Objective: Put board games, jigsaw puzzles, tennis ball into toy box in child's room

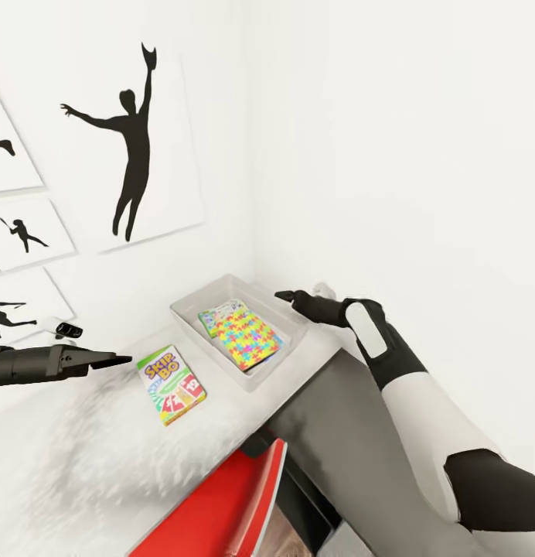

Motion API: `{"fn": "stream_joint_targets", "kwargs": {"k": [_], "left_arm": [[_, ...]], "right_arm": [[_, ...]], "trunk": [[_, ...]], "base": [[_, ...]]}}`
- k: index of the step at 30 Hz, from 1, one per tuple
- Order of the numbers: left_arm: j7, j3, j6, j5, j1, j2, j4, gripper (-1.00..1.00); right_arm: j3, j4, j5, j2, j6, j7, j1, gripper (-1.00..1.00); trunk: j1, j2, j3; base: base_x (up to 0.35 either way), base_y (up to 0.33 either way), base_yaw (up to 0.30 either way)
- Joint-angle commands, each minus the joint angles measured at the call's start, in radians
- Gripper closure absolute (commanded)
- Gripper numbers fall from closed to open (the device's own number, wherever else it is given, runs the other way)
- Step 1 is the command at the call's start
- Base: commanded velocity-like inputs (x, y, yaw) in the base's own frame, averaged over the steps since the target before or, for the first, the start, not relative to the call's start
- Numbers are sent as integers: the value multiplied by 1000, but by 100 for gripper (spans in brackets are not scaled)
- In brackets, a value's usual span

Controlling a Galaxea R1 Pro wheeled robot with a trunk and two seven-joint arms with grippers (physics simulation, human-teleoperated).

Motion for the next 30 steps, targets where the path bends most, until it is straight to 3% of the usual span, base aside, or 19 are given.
{"fn": "stream_joint_targets", "kwargs": {"k": [1, 12, 15, 19, 22, 30], "left_arm": [[-5, -2, 11, 1, -1, 2, 2, -100], [-5, -1, 11, 2, -1, 2, 21, -100], [-5, -1, 11, 2, -1, 2, 21, -100], [-5, -1, 11, 2, -1, 2, 22, -100], [-5, -1, 11, 1, -1, 2, 22, -100], [-5, -1, 11, 1, -1, 2, 22, -100]], "right_arm": [[2, -51, 5, 0, 4, 10, 40, -100], [3, -555, 7, -5, 23, 21, 469, -100], [4, -631, 8, -26, 19, 23, 569, -100], [4, -659, 8, -47, 8, 24, 647, -100], [3, -669, 8, -57, -41, 32, 699, -100], [7, -694, 9, -65, -70, 71, 720, -100]], "trunk": [[0, -2, -1], [0, -2, 16], [0, -2, 21], [0, -2, 27], [0, -2, 32], [0, -2, 43]], "base": [[-85, 39, -102], [-18, 8, -86], [-18, 0, -67], [-6, 0, -26], [-2, 0, 15], [0, 0, 64]]}}
